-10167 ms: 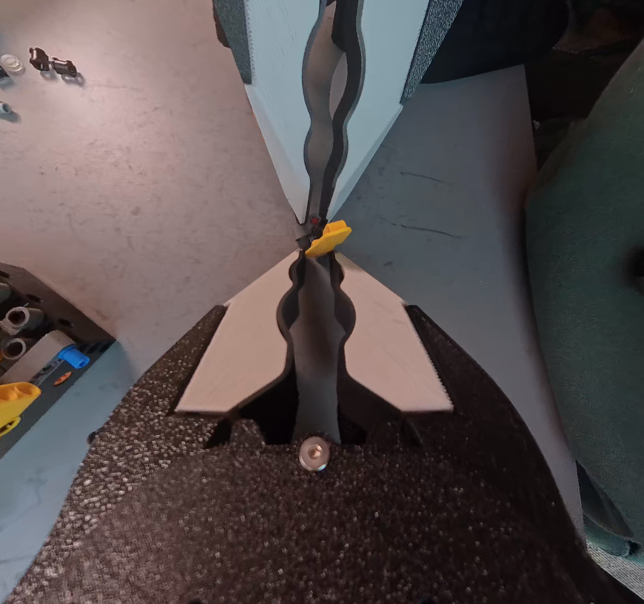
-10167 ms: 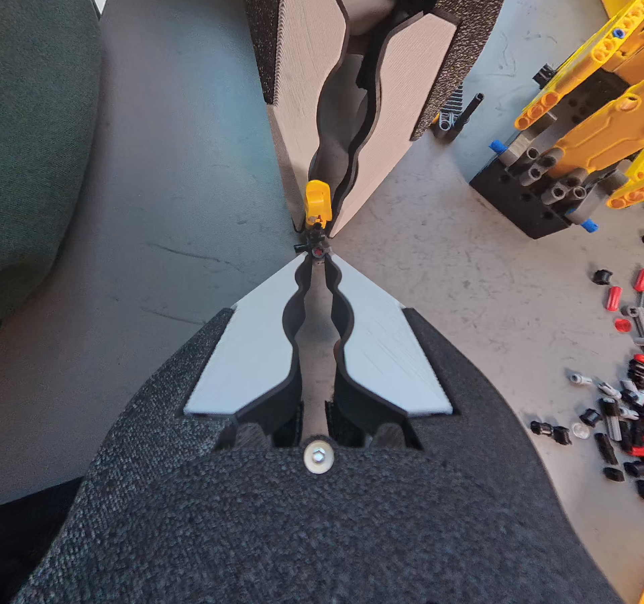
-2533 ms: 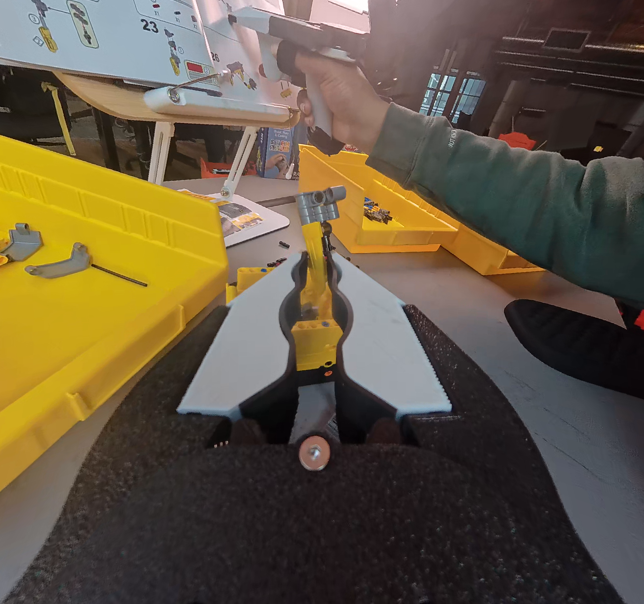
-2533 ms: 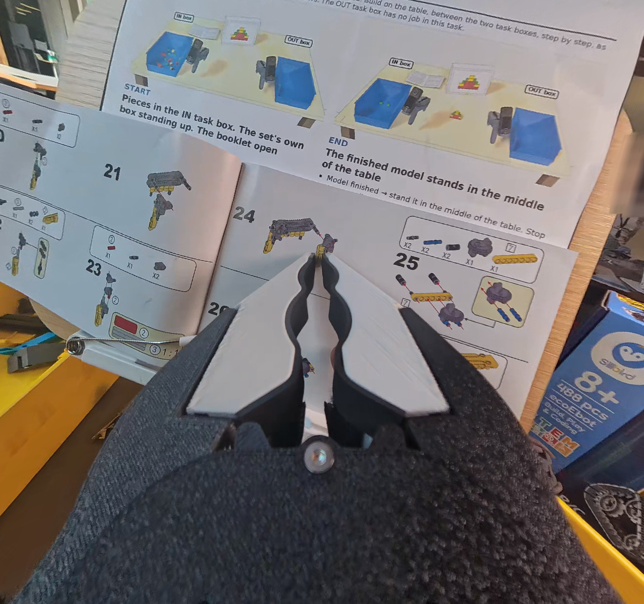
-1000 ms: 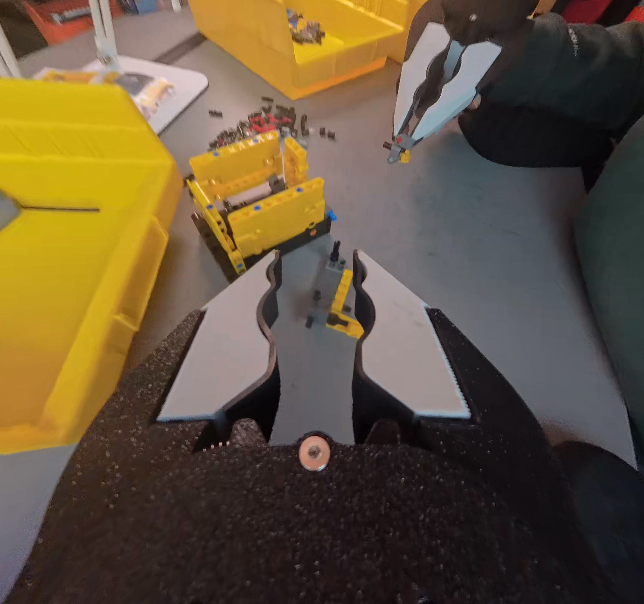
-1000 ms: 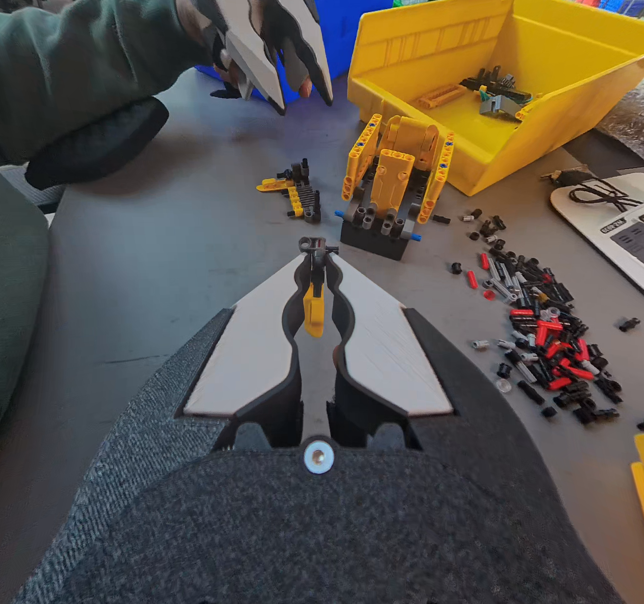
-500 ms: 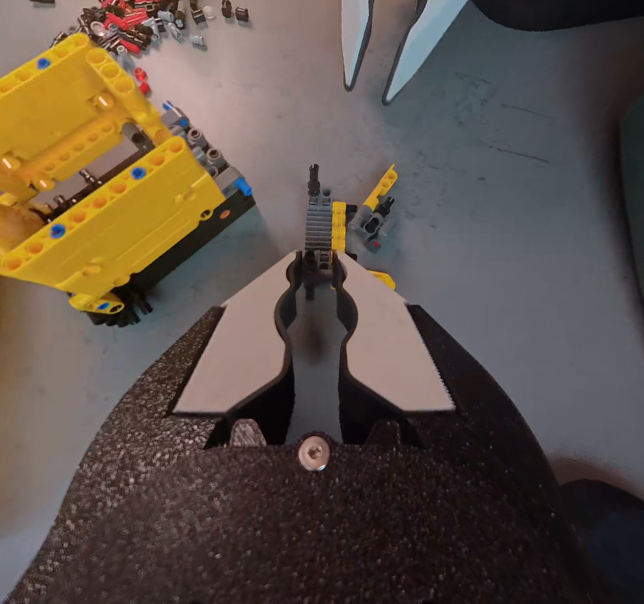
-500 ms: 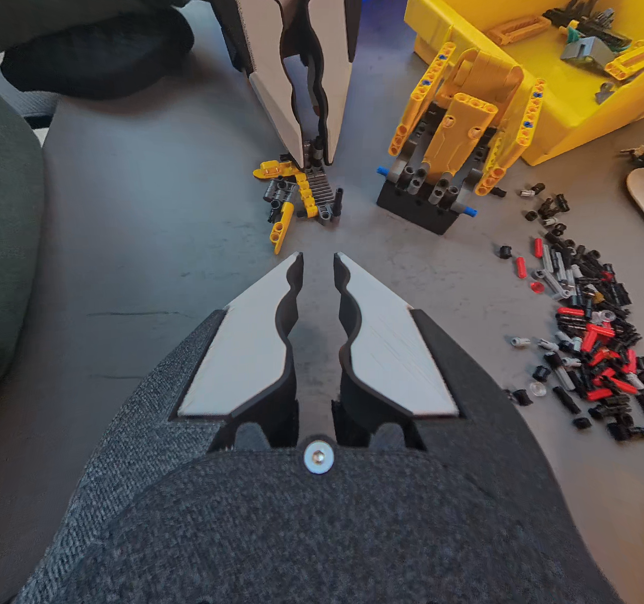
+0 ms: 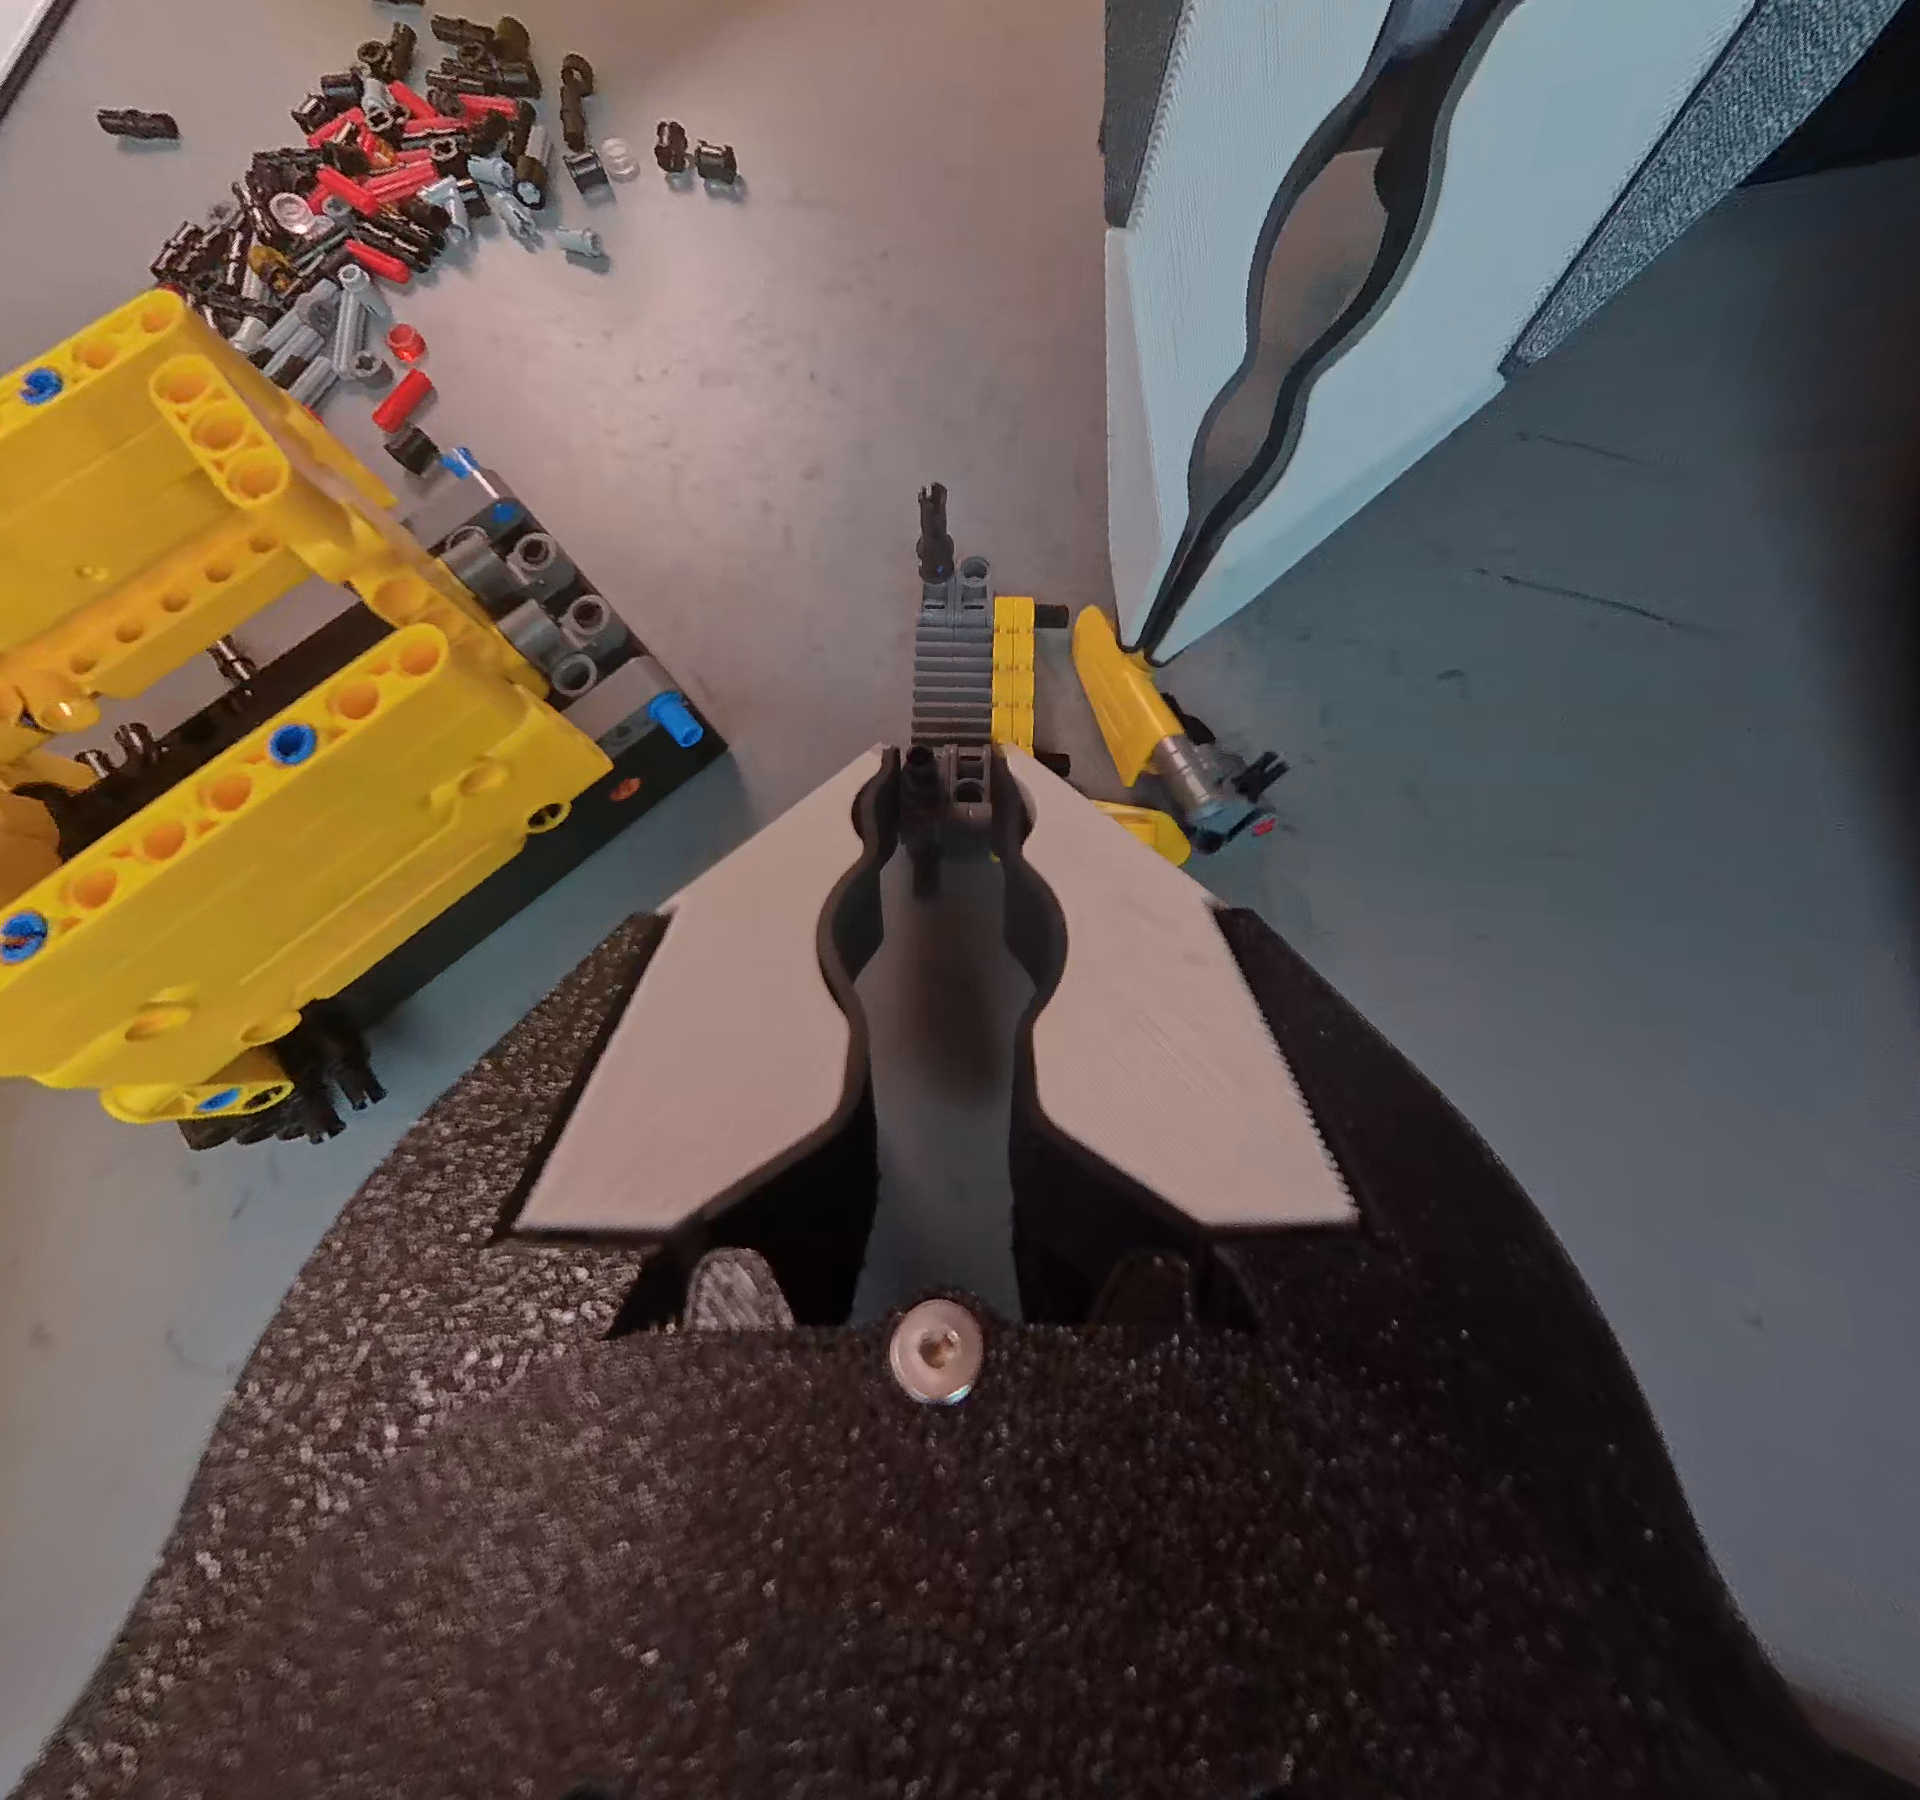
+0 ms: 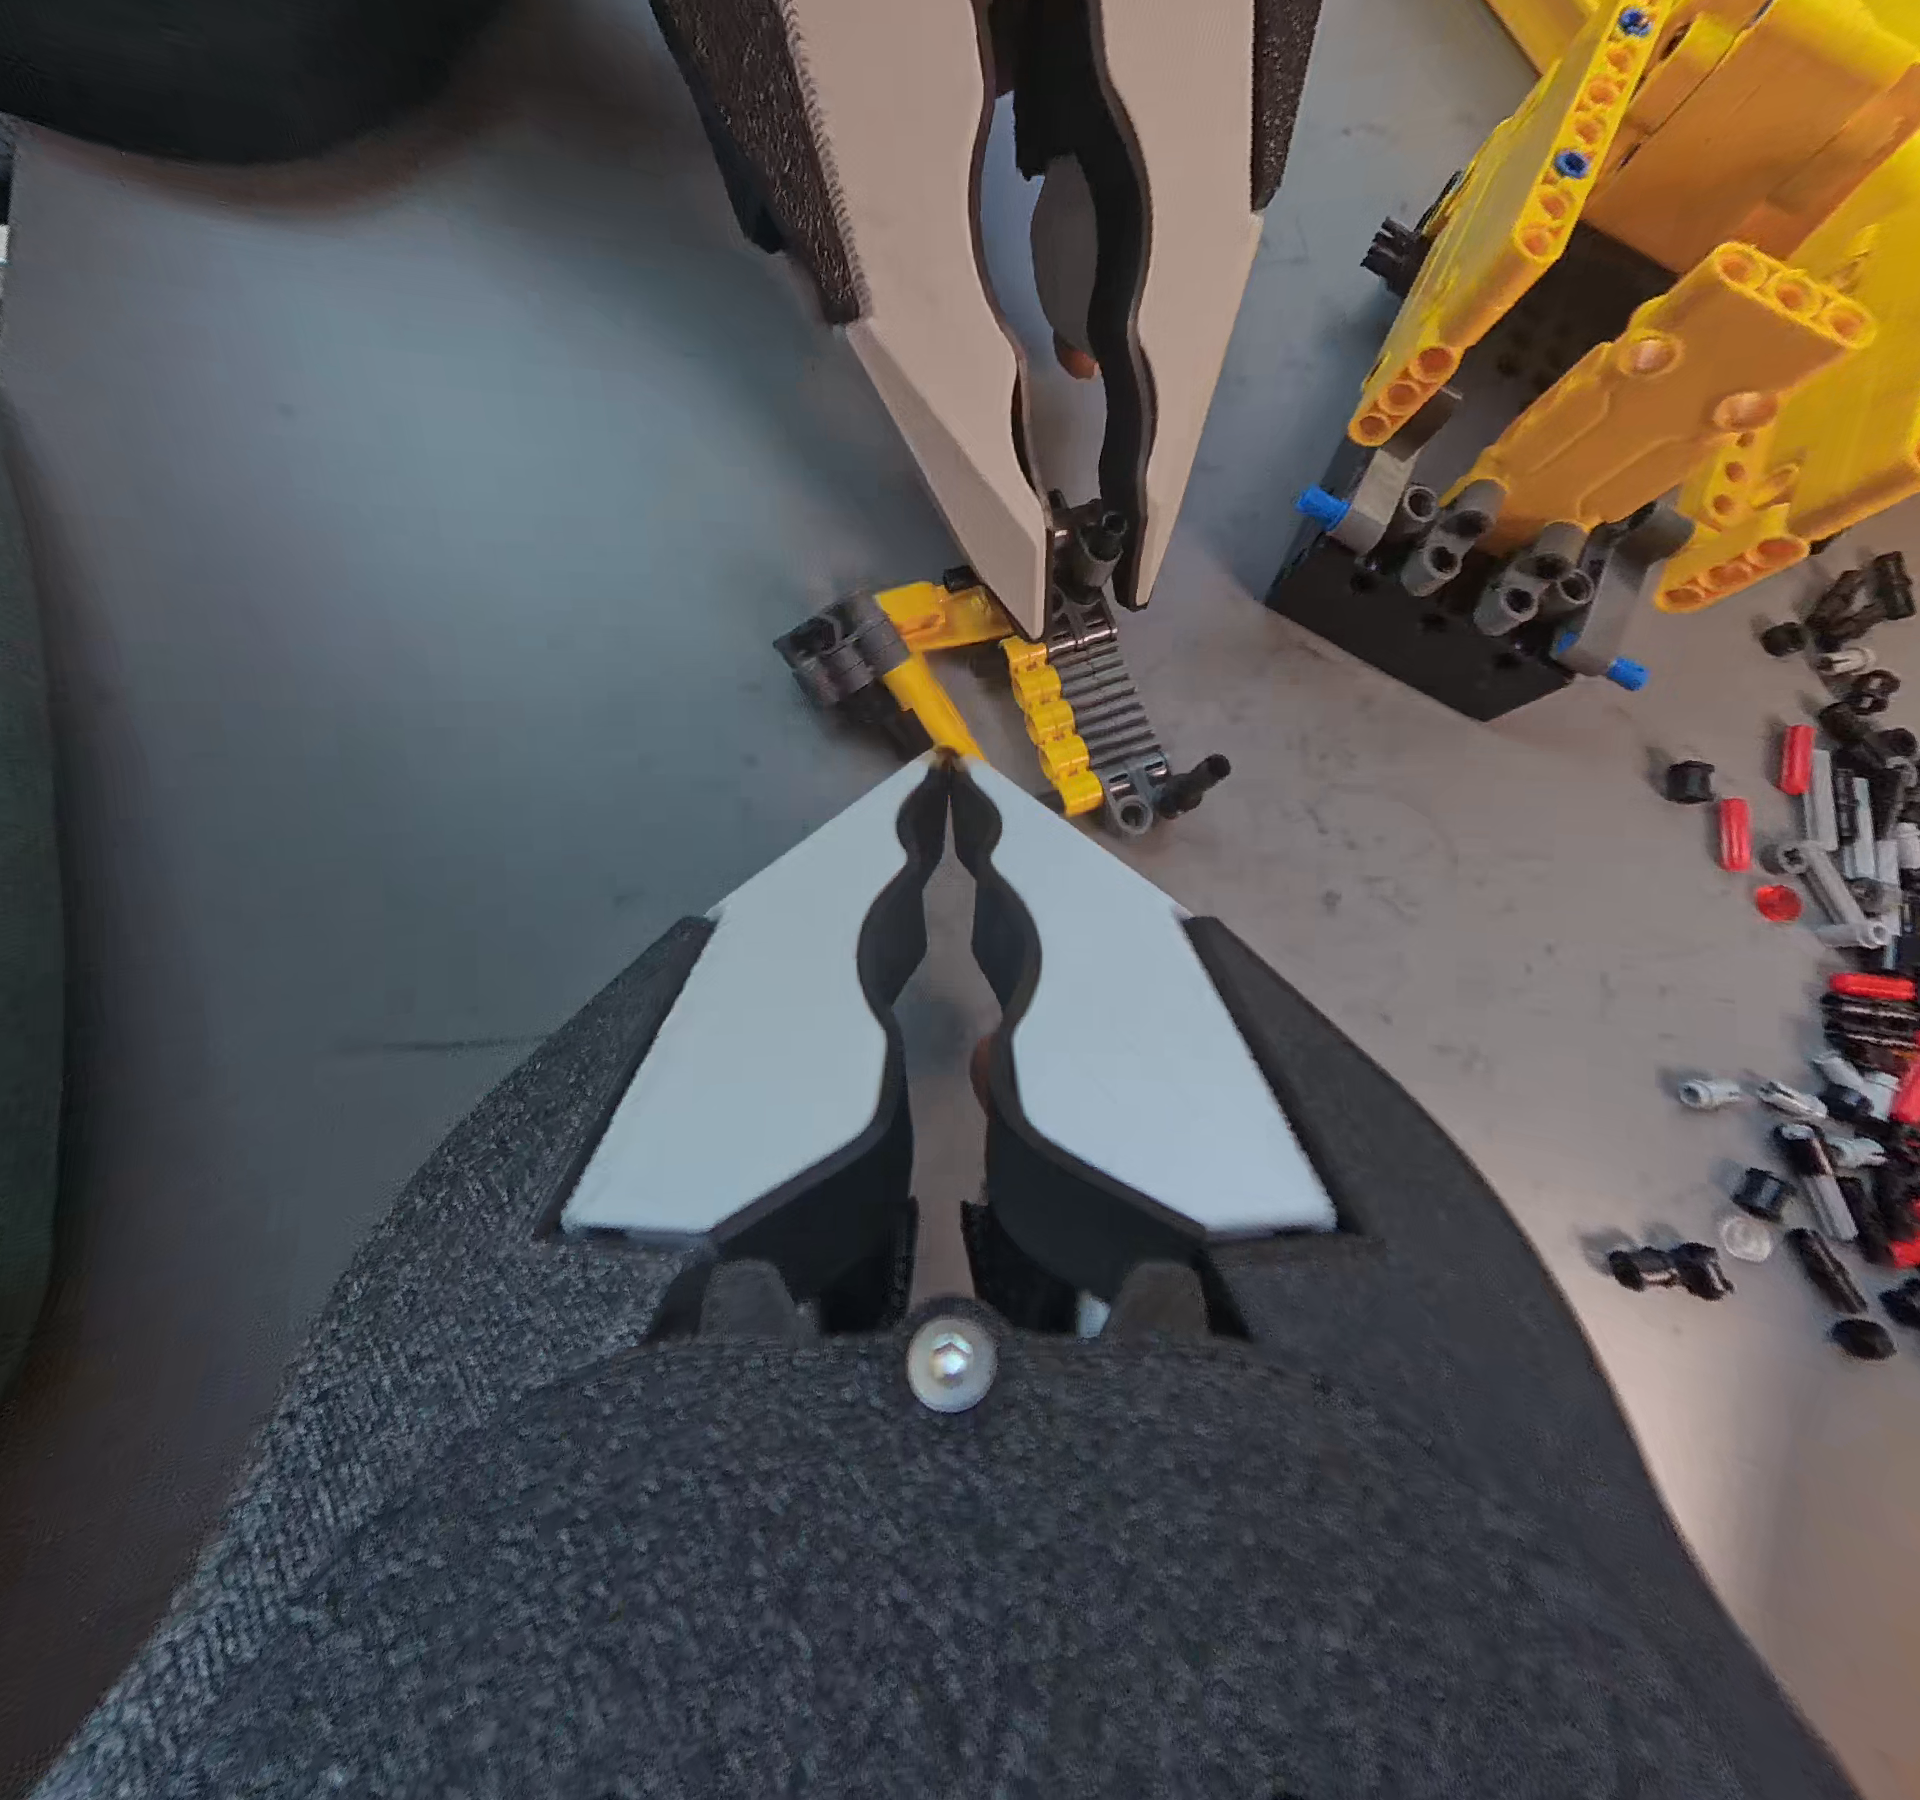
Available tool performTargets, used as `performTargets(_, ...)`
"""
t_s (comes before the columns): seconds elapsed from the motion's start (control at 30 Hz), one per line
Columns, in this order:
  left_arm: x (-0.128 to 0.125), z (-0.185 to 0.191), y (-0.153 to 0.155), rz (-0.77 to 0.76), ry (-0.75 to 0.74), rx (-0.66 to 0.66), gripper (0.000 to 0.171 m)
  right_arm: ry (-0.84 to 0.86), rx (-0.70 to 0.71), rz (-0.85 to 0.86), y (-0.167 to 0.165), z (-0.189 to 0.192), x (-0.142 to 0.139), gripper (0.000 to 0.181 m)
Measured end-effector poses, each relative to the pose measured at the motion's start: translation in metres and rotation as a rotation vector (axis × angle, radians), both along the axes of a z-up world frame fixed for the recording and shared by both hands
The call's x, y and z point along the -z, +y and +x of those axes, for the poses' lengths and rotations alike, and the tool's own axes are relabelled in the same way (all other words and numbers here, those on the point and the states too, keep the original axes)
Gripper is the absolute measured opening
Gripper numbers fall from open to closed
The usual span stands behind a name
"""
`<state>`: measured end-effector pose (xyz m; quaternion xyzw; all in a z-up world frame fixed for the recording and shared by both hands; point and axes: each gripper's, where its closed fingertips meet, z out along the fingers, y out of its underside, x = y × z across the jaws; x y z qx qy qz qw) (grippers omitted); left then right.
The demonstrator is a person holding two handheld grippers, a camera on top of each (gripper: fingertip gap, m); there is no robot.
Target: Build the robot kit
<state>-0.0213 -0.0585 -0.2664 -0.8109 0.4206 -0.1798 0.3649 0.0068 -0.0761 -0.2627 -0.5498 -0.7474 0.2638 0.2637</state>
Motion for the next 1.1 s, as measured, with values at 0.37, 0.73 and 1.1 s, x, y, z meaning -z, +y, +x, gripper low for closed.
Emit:
performTargets(0.37, 0.0, 0.003, 0.001, 0.011, -0.011, 0.013, 0.016, 0.054, -0.158, 0.045, 0.002, 0.031, -0.018, 0.013)
performTargets(0.73, -0.001, 0.004, 0.004, 0.079, 0.033, 0.035, 0.016, -0.01, -0.298, 0.054, -0.014, 0.021, 0.007, 0.03)
performTargets(1.1, -0.001, 0.004, 0.002, 0.112, 0.055, 0.072, 0.016, 0.039, -0.236, 0.005, -0.007, 0.027, -0.014, 0.028)
